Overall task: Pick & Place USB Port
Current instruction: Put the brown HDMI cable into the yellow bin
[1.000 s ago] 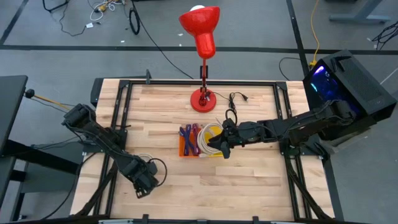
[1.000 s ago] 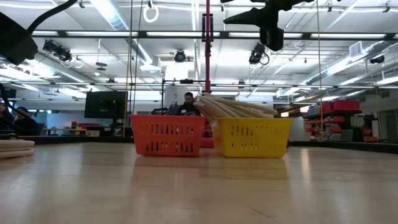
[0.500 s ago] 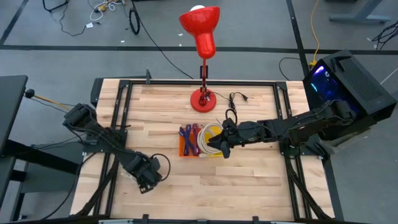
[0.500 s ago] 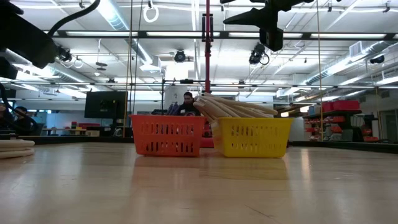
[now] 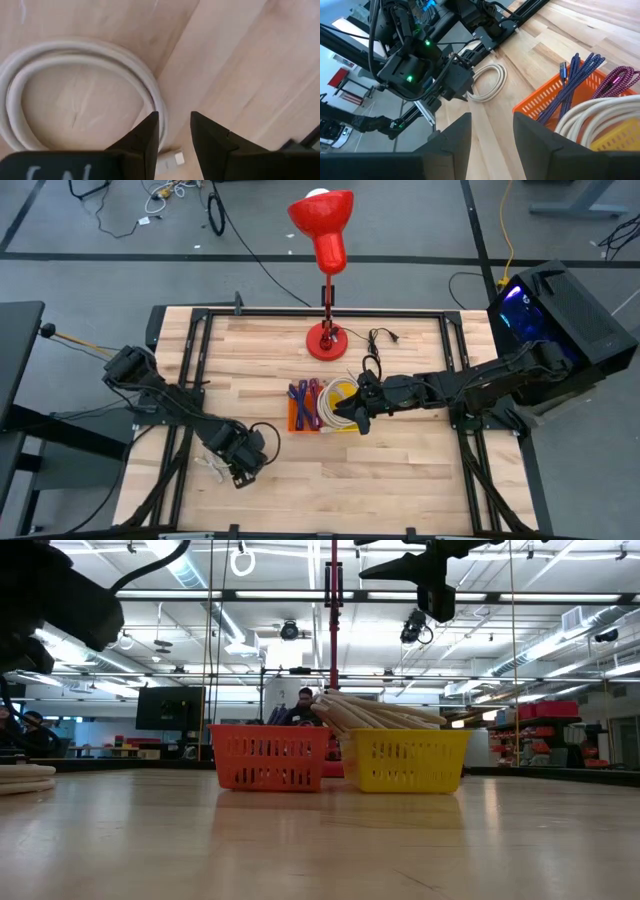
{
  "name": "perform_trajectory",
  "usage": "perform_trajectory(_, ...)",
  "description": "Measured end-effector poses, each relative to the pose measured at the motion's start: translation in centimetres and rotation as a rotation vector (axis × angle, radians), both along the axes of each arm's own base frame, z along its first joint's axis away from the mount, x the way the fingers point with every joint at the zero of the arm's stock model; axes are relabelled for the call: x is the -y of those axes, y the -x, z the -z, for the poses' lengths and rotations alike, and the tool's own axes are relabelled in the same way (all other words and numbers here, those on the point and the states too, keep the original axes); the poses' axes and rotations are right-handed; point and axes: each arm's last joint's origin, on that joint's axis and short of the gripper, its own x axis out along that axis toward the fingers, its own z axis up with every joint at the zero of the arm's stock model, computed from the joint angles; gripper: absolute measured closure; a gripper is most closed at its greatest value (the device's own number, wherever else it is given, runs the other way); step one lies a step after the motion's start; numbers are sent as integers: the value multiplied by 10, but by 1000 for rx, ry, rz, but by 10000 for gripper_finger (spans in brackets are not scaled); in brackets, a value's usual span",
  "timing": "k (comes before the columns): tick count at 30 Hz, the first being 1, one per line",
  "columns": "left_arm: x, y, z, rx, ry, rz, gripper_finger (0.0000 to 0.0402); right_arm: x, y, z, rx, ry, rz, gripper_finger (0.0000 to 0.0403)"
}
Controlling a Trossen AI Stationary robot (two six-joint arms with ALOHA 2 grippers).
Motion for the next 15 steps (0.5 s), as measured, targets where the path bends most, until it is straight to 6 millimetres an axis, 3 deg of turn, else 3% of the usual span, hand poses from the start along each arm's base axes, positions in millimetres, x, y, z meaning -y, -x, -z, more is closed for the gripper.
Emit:
perform_trajectory(4,-1,-2,10,25,28,-10,265,0,0,0,0,0,0,257)
perform_trajectory(8,-7,10,28,-66,52,-62,248,0,0,0,4,-1,-1,257)
perform_trajectory(12,-9,16,30,-120,52,-64,237,0,0,0,6,8,-2,257)
perform_trajectory(15,-6,11,29,-54,63,-75,234,0,0,-1,8,12,-3,257)
